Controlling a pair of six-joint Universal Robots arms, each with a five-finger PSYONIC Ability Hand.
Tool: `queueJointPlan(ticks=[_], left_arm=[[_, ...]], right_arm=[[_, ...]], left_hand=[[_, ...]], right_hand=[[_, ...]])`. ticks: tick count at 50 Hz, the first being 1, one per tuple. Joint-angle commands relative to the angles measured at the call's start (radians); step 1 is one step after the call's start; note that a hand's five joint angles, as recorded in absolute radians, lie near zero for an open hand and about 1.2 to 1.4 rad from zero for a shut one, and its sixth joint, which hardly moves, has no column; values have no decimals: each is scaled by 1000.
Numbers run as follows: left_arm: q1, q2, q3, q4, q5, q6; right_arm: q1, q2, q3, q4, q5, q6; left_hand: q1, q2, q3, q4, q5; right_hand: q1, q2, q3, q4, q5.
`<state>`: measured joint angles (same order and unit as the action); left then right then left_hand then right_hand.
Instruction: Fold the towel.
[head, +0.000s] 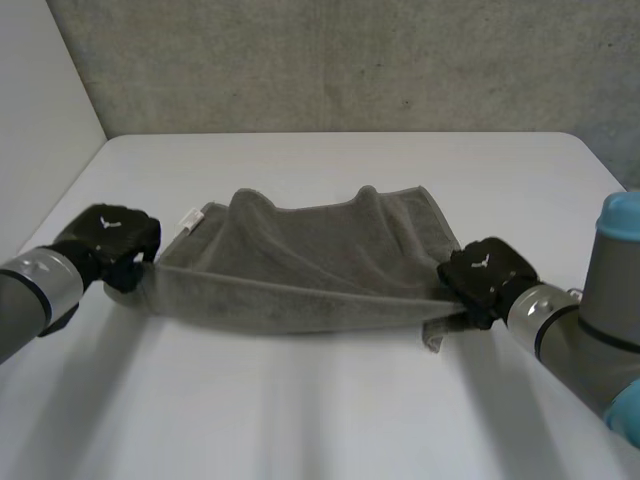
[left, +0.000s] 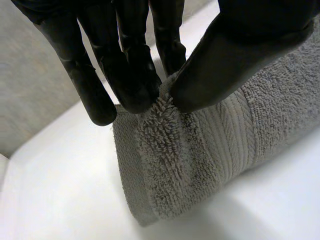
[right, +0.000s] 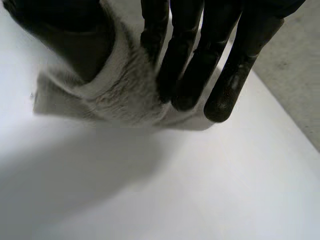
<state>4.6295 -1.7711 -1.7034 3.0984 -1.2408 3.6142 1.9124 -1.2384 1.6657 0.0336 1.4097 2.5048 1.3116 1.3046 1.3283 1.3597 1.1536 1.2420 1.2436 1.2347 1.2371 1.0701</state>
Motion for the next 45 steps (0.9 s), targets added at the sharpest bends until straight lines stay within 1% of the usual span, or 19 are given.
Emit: queueJointPlan(ticks=[1, 7, 8, 9, 11, 15, 17, 18, 20, 24, 27, 30, 32, 33, 35, 36, 38, 41, 45], left_arm=[[2, 48, 1, 52, 0, -60], [11, 58, -21, 102, -3, -89], [24, 58, -28, 106, -2, -89], [25, 58, -28, 106, -2, -89], [55, 56, -35, 106, -2, -89], [66, 55, -41, 106, -2, -91], [69, 55, -42, 108, -2, -91], [69, 55, -42, 108, -2, -91], [72, 55, -41, 108, -2, -92], [84, 56, -36, 111, -2, -94], [91, 56, -31, 114, 0, -94], [91, 56, -31, 114, -2, -98], [91, 58, -31, 114, 0, -112], [91, 58, -31, 114, 0, -112], [91, 64, -27, 114, 0, -132], [91, 64, -27, 114, 0, -132], [91, 78, -21, 114, 0, -144], [91, 116, 16, 112, 0, -178], [87, 169, 115, 108, -5, -270]], right_arm=[[-3, -44, -24, 25, -29, 43], [-1, 16, -15, -18, -6, 12], [-3, 37, -17, -24, 0, -4], [-9, 42, -14, -26, 20, -24], [-22, 36, -14, -26, 46, -35], [-27, 28, -17, -28, 72, -21], [-27, 27, -17, -26, 75, 20], [-27, 27, -17, -26, 75, 20], [-30, 31, -17, -23, 72, 98], [-30, 57, -23, -23, 69, 174], [-32, 74, -27, -23, 69, 209], [-35, 73, -29, -23, 68, 210], [-35, 66, -34, -21, 54, 212], [-35, 66, -34, -21, 54, 212], [-39, 42, -41, 5, -1, 210], [-39, 42, -41, 5, -2, 210], [-42, -2, -81, 63, -64, 206], [-45, -30, -116, 103, -84, 204], [-59, -139, -295, 228, -115, 203]], left_hand=[[85, 92, 68, 37, 68], [85, 92, 68, 37, 68], [85, 92, 68, 37, 68], [85, 92, 68, 37, 68], [85, 92, 68, 37, 68], [85, 92, 68, 37, 68], [85, 92, 68, 37, 68], [85, 92, 68, 37, 68], [85, 92, 68, 37, 68], [85, 92, 68, 37, 68], [85, 92, 68, 37, 68], [85, 92, 68, 37, 68], [85, 92, 68, 37, 68], [85, 92, 68, 37, 68], [85, 92, 68, 37, 68], [85, 92, 68, 37, 68], [85, 92, 68, 37, 68], [85, 92, 68, 37, 68], [85, 92, 68, 37, 68]], right_hand=[[154, 153, 162, 159, 152], [154, 153, 162, 159, 152], [62, 61, 70, 67, 60], [-194, -196, -187, -190, -197], [-235, -236, -228, -230, -237], [-338, -340, -331, -333, -341], [-516, -517, -509, -511, -518], [-517, -519, -510, -512, -520], [-678, -680, -671, -673, -681], [-699, -701, -692, -694, -702], [-664, -665, -657, -659, -666], [-502, -504, -495, -497, -505], [-318, -320, -311, -314, -321], [-317, -319, -310, -313, -320], [152, 151, 159, 157, 149], [154, 153, 162, 159, 152], [154, 153, 162, 159, 152], [154, 153, 162, 159, 152], [154, 153, 162, 159, 152]])
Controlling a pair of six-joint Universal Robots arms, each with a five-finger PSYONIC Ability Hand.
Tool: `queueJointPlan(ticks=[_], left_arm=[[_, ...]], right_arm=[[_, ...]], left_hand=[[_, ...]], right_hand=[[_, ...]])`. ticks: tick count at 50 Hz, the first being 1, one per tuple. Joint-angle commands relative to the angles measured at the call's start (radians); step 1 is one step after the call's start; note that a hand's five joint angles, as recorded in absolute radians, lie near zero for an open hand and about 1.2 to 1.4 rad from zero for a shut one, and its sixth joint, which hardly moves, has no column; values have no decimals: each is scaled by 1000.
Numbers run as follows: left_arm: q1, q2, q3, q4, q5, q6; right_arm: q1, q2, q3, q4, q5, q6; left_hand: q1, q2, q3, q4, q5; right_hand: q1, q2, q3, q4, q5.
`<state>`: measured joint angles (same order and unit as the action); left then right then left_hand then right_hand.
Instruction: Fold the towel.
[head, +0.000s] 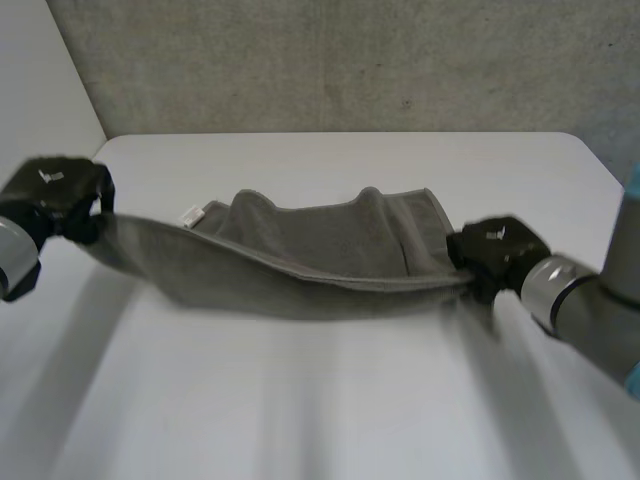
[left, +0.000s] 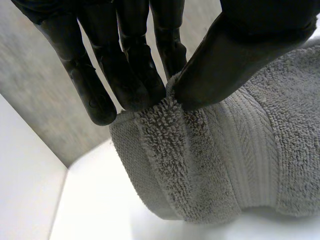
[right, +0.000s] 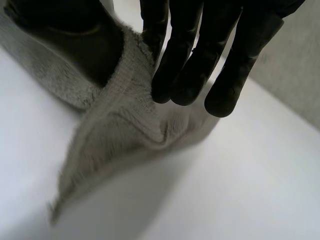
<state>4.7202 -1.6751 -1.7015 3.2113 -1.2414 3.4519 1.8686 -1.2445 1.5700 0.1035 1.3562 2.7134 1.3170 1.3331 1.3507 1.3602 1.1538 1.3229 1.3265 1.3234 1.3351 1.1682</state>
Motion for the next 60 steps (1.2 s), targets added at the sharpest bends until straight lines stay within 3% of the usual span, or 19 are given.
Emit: queueJointPlan(ticks=[1, 6, 14, 21, 25, 30, 31, 37, 41, 44, 50, 55, 60], left_arm=[[-3, 74, 114, -5, -4, -108], [-5, 133, 233, -7, -3, -278], [-8, 112, 270, -4, -1, -332], [-23, -159, 360, -8, -18, -330], [-43, -279, 442, -11, -32, -330], [-109, -463, 681, -7, -122, -330], [-109, -463, 681, -7, -122, -330], [-141, -540, 1002, 25, -204, -343], [-184, -539, 1135, 161, -254, -352], [-200, -523, 1129, 229, -259, -387], [-201, -503, 1025, 222, -245, -459], [-187, -494, 809, 220, -207, -464], [-149, -457, 493, 243, -115, -458]], right_arm=[[-19, -160, -275, 200, -63, -14], [-57, -179, -488, 330, -63, -73], [-52, -37, -682, 446, 7, -242], [-3, 114, -709, 418, 61, -356], [27, 221, -743, 278, 60, -383], [30, 290, -772, 23, 55, -396], [31, 310, -804, -86, 54, -397], [31, 336, -936, -278, 55, -389], [32, 332, -1001, -389, 53, -344], [31, 327, -992, -403, 55, -276], [27, 310, -875, -311, 30, -228], [15, 261, -621, -162, -66, -227], [0, 240, -413, -159, -111, -238]], left_hand=[[79, 63, 46, 36, 68], [79, 63, 46, 36, 68], [79, 63, 46, 36, 68], [79, 63, 46, 36, 68], [79, 63, 46, 36, 68], [79, 63, 46, 36, 68], [79, 63, 46, 36, 68], [79, 63, 46, 36, 68], [79, 63, 46, 36, 68], [79, 63, 46, 36, 68], [79, 63, 46, 36, 68], [79, 63, 46, 36, 68], [79, 63, 46, 36, 68]], right_hand=[[73, 70, 73, 61, 54], [73, 70, 73, 61, 54], [73, 70, 73, 61, 54], [73, 70, 73, 61, 54], [73, 70, 73, 61, 54], [73, 70, 73, 61, 54], [73, 70, 73, 61, 54], [73, 70, 73, 61, 54], [73, 70, 73, 61, 54], [73, 70, 73, 61, 54], [73, 70, 73, 61, 54], [73, 70, 73, 61, 54], [73, 70, 73, 61, 54]])
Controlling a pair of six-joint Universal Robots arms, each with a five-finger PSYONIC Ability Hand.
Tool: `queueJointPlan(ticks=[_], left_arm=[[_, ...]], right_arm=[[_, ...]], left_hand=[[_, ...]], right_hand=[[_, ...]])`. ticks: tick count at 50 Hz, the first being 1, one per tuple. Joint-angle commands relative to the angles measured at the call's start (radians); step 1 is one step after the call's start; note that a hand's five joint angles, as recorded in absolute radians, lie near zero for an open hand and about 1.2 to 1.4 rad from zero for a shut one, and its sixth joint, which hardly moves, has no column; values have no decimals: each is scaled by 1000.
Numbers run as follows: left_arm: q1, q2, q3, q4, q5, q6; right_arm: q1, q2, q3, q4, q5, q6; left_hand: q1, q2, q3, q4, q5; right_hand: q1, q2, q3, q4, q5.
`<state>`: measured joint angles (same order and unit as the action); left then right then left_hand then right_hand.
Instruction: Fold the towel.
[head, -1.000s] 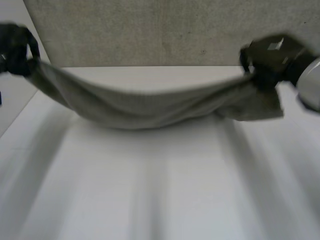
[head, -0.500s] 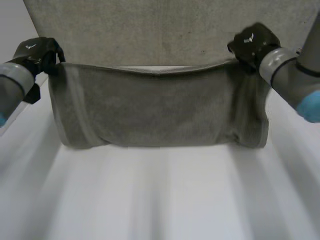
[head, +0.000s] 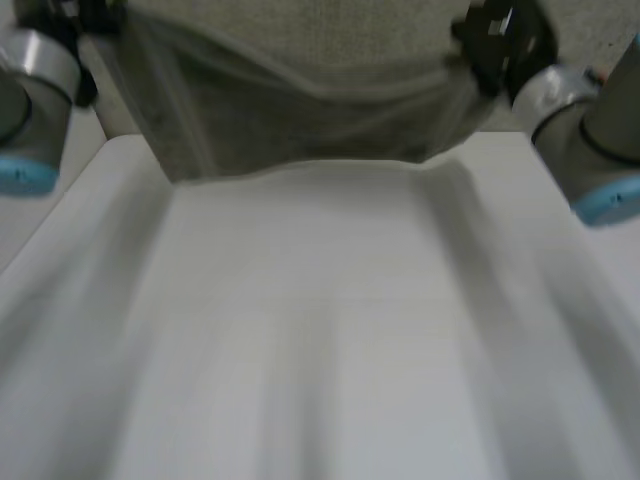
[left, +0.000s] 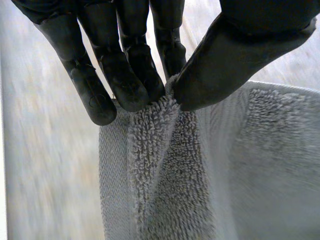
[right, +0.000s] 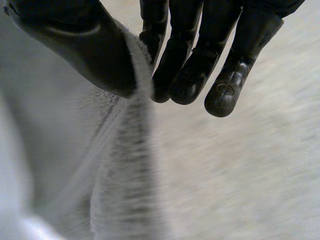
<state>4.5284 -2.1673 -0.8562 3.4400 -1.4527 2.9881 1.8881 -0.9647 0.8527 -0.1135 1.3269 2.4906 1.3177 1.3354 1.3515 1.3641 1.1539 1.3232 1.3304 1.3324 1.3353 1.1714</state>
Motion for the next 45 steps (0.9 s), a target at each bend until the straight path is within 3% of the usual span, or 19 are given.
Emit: queueJointPlan(ticks=[1, 6, 12, 14, 15, 17, 24, 32, 34, 36, 45], left_arm=[[43, 35, -353, 15, 97, 6], [75, 57, -538, 65, 118, 54], [113, 98, -705, 103, 130, 169], [113, 109, -722, 108, 132, 187], [115, 116, -728, 114, 132, 190], [116, 121, -730, 119, 132, 189], [127, 126, -733, 127, 126, 184], [130, 123, -739, 127, 123, 184], [130, 123, -741, 127, 121, 183], [133, 126, -744, 125, 120, 183], [124, 205, -756, 111, 118, 178]], right_arm=[[-20, -40, 305, 58, -81, -15], [-44, -40, 509, 14, -87, -15], [-67, -31, 614, -64, -83, -12], [-69, -25, 652, -112, -71, -4], [-69, -25, 652, -112, -71, -4], [-70, -16, 664, -135, -48, 5], [-73, -8, 664, -132, 57, 10], [-76, -26, 666, -110, 115, 7], [-83, -55, 660, -59, 109, 8], [-87, -77, 654, -22, 103, 7], [-90, -209, 629, 115, 64, 21]], left_hand=[[79, 61, 45, 32, 68], [79, 61, 45, 32, 68], [79, 61, 45, 32, 68], [79, 61, 45, 32, 68], [79, 61, 45, 32, 68], [79, 61, 45, 32, 68], [79, 61, 45, 32, 68], [79, 61, 45, 32, 68], [79, 61, 45, 32, 68], [79, 61, 45, 32, 68], [79, 61, 45, 32, 68]], right_hand=[[73, 66, 64, 61, 50], [73, 66, 64, 61, 50], [73, 66, 64, 61, 50], [-150, -157, -159, -162, -173], [-152, -159, -161, -164, -175], [-430, -437, -439, -442, -452], [-516, -523, -525, -528, -539], [-416, -423, -425, -428, -439], [-37, -44, -46, -49, -59], [72, 65, 63, 60, 49], [73, 66, 64, 61, 50]])
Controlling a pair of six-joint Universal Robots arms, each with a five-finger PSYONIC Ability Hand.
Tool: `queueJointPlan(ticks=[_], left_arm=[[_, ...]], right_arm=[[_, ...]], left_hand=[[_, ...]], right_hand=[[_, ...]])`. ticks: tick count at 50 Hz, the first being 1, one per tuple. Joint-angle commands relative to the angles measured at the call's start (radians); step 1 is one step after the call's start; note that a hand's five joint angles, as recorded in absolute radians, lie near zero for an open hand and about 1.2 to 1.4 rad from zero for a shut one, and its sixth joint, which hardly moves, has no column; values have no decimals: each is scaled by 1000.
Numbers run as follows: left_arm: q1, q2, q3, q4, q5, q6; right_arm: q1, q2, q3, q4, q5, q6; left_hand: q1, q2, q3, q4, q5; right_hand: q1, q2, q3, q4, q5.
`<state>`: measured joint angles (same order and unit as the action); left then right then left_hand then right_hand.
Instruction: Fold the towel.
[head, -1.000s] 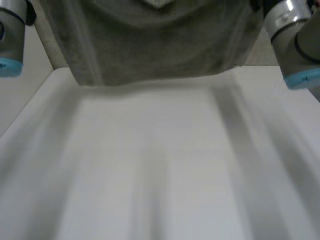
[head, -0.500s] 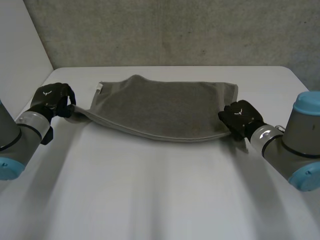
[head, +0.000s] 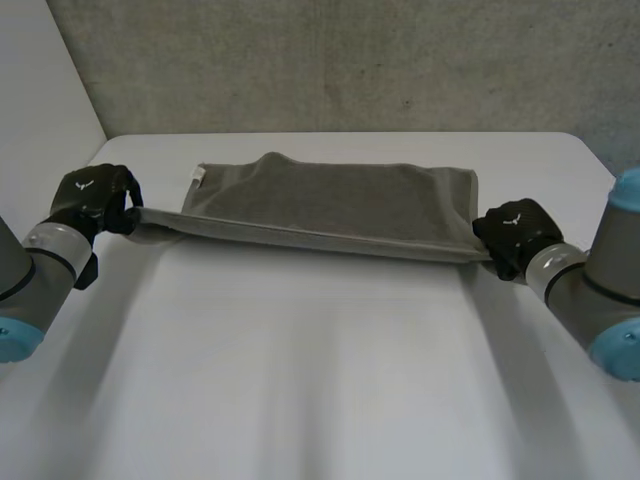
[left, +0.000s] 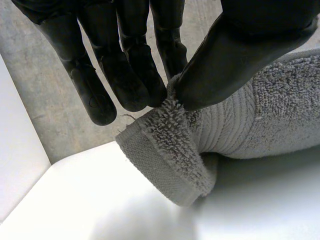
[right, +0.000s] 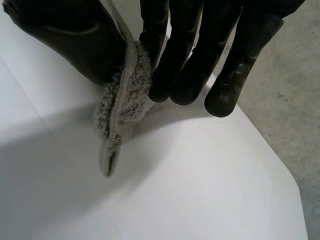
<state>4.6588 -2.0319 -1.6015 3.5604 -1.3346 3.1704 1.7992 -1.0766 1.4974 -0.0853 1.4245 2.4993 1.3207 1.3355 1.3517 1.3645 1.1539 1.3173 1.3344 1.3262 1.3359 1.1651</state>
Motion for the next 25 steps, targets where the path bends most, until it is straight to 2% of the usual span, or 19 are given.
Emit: queueJointPlan(ticks=[1, 5, 8, 13, 19, 25], left_arm=[[-8, 106, -21, -9, 2, -10], [-11, 180, -40, -9, 5, -27], [-11, 263, -63, -15, 8, -49], [3, 418, -110, -84, 14, -67], [26, 493, -135, -127, 26, -67], [67, 496, -146, -144, 95, -67]], right_arm=[[-3, -135, -16, 94, -41, 21], [-12, -235, -17, 116, -58, 30], [-20, -259, -17, 131, -61, 26], [-67, -387, -35, 240, -76, -11], [-90, -416, -54, 288, -118, -83], [-116, -401, -74, 292, -150, -165]], left_hand=[[76, 61, 45, 32, 68], [76, 61, 45, 32, 68], [76, 61, 45, 32, 68], [76, 61, 45, 32, 68], [76, 61, 45, 32, 68], [76, 61, 45, 32, 68]], right_hand=[[79, 62, 70, 60, 57], [79, 62, 70, 60, 57], [79, 62, 70, 60, 57], [79, 62, 70, 60, 57], [79, 62, 70, 60, 57], [79, 62, 70, 60, 57]])
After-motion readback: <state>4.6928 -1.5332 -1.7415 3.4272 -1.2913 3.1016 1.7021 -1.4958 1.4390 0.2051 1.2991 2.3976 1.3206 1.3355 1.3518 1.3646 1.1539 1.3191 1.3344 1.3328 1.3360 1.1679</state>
